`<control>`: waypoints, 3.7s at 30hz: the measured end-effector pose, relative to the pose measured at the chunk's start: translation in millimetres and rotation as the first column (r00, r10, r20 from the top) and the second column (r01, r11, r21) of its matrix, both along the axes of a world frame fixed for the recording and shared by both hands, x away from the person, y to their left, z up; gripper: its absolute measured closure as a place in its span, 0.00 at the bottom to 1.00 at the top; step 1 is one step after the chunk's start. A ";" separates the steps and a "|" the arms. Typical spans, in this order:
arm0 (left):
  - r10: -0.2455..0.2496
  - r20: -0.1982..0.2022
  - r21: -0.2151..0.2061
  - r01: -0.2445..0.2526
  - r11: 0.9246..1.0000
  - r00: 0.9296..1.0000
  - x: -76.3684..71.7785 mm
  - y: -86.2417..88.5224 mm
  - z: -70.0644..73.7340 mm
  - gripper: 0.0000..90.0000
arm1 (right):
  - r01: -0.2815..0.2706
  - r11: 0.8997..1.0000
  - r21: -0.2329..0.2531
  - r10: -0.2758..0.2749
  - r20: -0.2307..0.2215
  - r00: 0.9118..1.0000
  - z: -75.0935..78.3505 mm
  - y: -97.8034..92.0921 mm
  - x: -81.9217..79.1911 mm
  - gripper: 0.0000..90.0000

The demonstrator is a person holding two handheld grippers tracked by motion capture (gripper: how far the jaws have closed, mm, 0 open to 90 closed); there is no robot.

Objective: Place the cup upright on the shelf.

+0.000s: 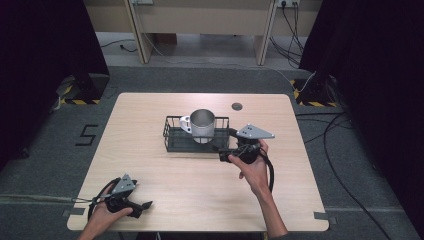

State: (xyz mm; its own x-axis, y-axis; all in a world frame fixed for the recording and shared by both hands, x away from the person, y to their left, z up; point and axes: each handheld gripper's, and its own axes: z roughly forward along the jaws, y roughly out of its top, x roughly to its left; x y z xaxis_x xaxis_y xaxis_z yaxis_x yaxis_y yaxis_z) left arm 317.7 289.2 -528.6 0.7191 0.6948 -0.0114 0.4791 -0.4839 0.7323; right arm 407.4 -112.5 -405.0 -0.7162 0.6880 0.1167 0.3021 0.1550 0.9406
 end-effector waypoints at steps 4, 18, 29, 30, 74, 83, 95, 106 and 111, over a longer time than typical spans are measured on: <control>0.000 0.000 0.000 0.000 1.000 1.000 0.0 0.0 0.0 0.00 | -0.005 1.000 0.014 0.005 -0.007 1.000 -3.1 -2.8 -2.7 0.17; -0.001 -0.001 0.002 0.001 1.000 1.000 0.0 0.1 0.1 0.00 | 0.011 0.999 0.032 -0.011 -0.006 1.000 -14.8 -15.0 -14.1 0.17; -0.001 -0.001 0.002 0.001 1.000 1.000 0.0 0.1 0.1 0.00 | 0.020 0.999 0.041 -0.019 -0.029 0.999 -36.9 -22.9 -26.8 0.17; 0.000 -0.001 0.002 0.000 1.000 1.000 0.0 0.1 0.1 0.00 | 0.024 0.999 0.035 -0.023 -0.026 0.999 -38.5 -23.6 -27.7 0.17; 0.002 -0.001 0.000 -0.002 1.000 1.000 -0.4 0.0 0.0 0.00 | -0.001 0.996 -0.090 -0.008 -0.105 0.994 -93.1 -44.3 -82.7 0.17; 0.002 -0.001 0.000 -0.002 1.000 1.000 -0.4 0.0 0.0 0.00 | -0.001 0.995 -0.095 -0.010 -0.124 0.992 -100.8 -45.4 -88.2 0.17; -0.001 -0.001 0.001 0.001 1.000 1.000 -0.5 0.0 0.0 0.00 | -0.015 0.991 -0.132 -0.006 -0.157 0.988 -110.2 -43.4 -92.1 0.17; -0.002 -0.002 0.002 0.002 1.000 1.000 -0.6 0.1 0.1 0.00 | -0.022 0.983 -0.184 -0.017 -0.210 0.978 -114.4 -45.4 -93.1 0.17; -0.002 -0.001 0.001 0.002 1.000 1.000 -0.6 0.1 0.0 0.00 | -0.029 0.970 -0.243 -0.033 -0.248 0.968 -115.9 -43.7 -93.1 0.17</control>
